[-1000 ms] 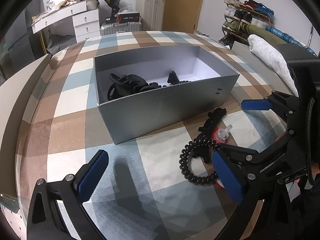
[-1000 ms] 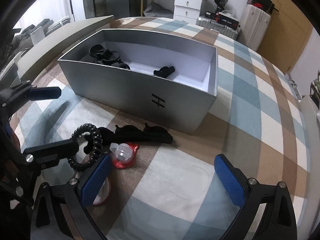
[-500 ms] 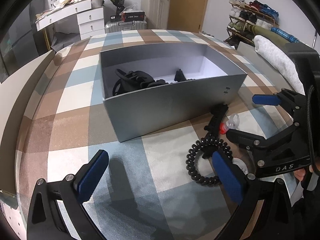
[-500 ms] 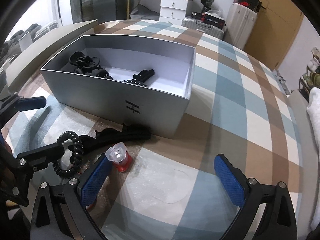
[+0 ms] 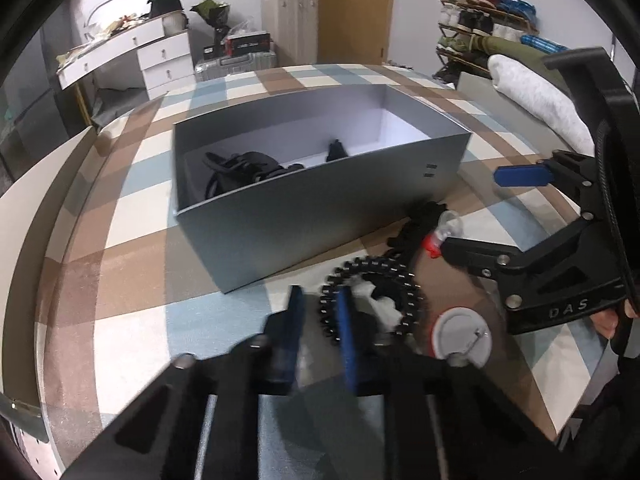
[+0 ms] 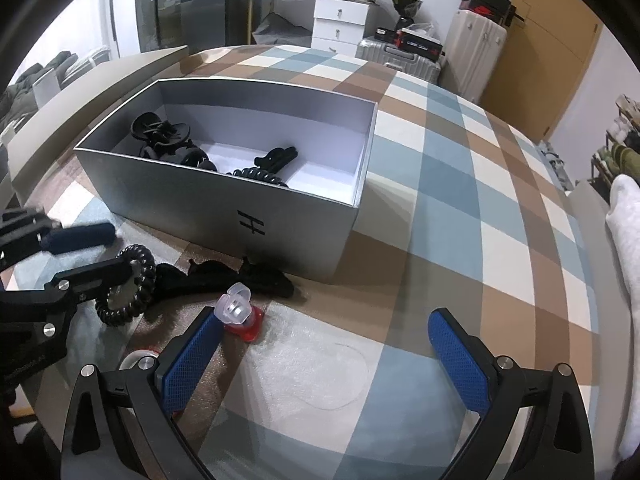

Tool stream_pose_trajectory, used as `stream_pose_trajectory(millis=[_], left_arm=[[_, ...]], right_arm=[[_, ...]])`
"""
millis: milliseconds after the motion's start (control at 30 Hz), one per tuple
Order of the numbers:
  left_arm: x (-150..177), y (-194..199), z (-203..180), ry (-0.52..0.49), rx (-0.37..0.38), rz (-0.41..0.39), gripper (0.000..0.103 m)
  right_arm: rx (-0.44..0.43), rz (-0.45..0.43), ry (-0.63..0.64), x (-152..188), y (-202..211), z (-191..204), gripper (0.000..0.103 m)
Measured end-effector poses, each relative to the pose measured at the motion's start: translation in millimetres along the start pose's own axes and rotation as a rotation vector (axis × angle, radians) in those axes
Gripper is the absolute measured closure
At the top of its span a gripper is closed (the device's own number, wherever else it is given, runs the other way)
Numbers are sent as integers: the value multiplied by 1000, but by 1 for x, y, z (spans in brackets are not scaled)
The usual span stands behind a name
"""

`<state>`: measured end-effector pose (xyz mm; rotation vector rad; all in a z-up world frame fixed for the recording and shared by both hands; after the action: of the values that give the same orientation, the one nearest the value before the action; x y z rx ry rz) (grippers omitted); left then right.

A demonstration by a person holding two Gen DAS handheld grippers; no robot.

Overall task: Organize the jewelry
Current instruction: 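Move both open tools back to the pile beside the box, then grasp another black coiled hair tie with the left tool while the right tool grasps the red-capped ring holder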

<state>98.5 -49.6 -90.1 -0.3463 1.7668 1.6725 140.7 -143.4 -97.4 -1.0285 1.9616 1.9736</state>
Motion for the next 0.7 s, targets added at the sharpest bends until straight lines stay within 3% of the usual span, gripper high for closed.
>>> stream_pose_trajectory(millis=[400,567,700], left_arm=[[-10,15,5,5,-22,-65,98],[-15,20,7,10,-22,-92,98],[-16,20,8,14,-19,-99,98]], right_arm=[[-46,-11,0,-1,4,6,4],[-90,11,29,4,4,17,31],[-128,19,56,8,5,28,45]])
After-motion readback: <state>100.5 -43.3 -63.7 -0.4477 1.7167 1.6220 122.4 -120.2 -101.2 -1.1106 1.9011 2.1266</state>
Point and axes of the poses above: each gripper's, at about its wrist camera, not at the fingertips, and y roughly against the way its jaws point, z to its left, x to its underside, the point moved 9 cm from there along -y, roughly the way its jaws point, and after that the axes turned 8 degrees about -y, right-handed, at the moved point
